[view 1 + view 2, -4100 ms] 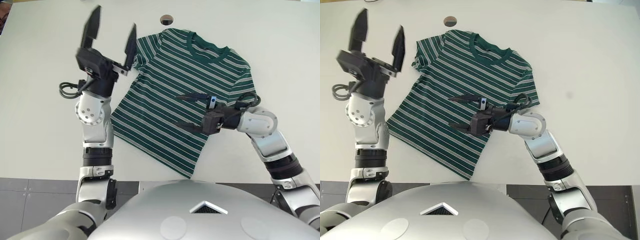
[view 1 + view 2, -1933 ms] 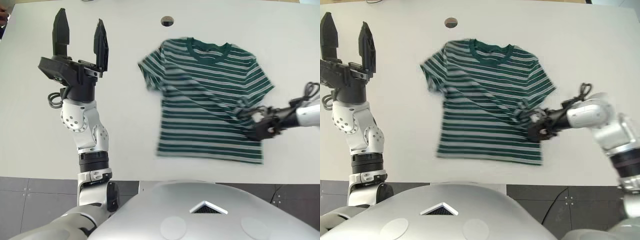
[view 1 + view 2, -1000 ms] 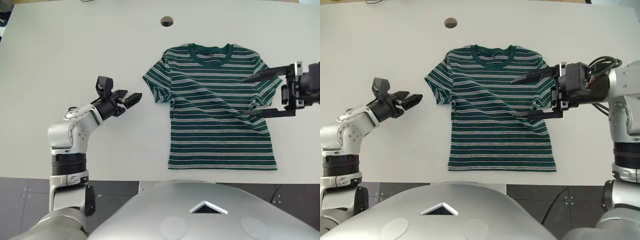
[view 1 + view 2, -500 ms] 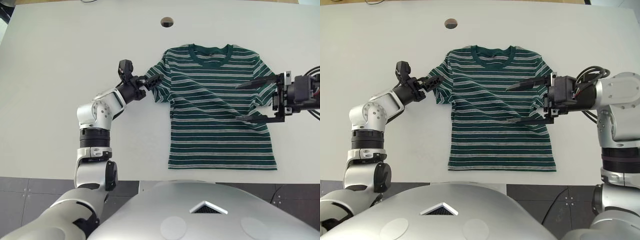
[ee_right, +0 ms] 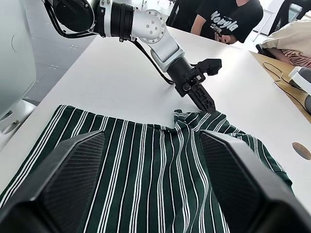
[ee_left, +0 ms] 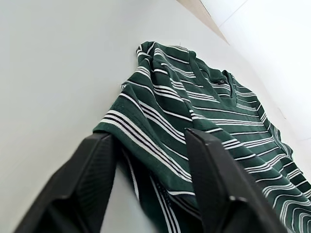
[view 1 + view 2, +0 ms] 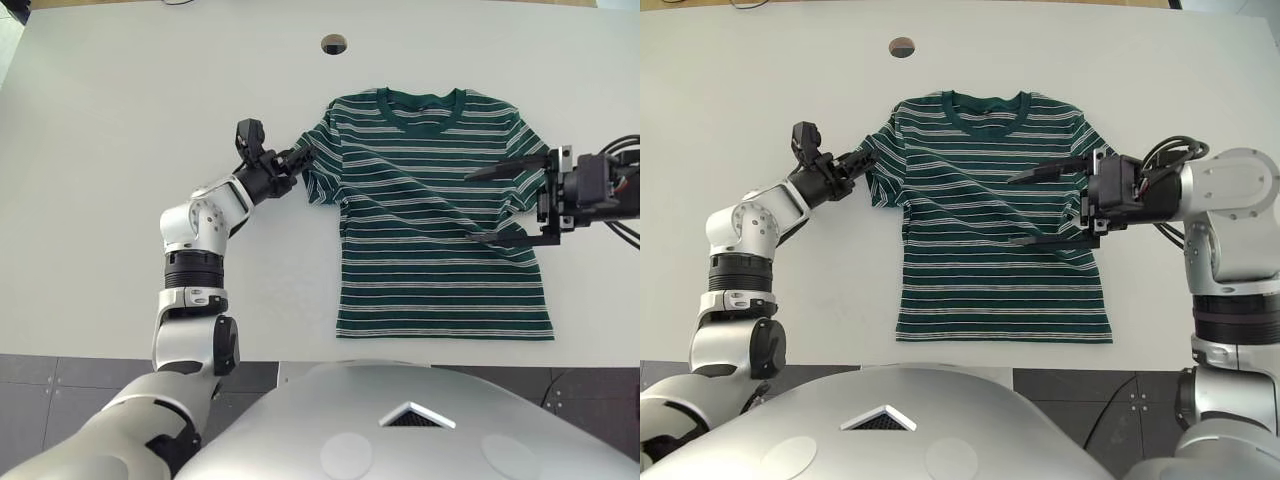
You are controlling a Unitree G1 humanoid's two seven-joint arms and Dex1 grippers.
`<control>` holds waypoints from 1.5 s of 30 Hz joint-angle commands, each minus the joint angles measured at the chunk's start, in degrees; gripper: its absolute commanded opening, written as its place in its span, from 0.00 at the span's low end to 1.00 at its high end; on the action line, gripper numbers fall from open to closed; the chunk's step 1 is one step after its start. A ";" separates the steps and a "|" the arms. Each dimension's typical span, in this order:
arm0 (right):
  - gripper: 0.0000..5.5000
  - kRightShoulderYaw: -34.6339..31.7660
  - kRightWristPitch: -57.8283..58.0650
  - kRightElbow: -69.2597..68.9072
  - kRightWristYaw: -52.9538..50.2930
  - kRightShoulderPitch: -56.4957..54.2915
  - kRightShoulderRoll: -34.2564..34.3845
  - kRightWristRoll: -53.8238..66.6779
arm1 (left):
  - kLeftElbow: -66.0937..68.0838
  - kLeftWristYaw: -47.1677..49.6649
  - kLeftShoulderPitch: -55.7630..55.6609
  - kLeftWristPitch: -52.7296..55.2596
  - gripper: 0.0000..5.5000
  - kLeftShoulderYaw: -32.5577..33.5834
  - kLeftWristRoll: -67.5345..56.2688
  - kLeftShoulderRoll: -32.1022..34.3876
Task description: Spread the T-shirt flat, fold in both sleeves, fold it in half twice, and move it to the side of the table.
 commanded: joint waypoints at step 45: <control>0.65 2.40 -1.08 0.63 -0.02 -0.28 6.18 -0.24 | -7.11 -0.59 -1.78 12.51 0.02 9.89 -3.45 8.22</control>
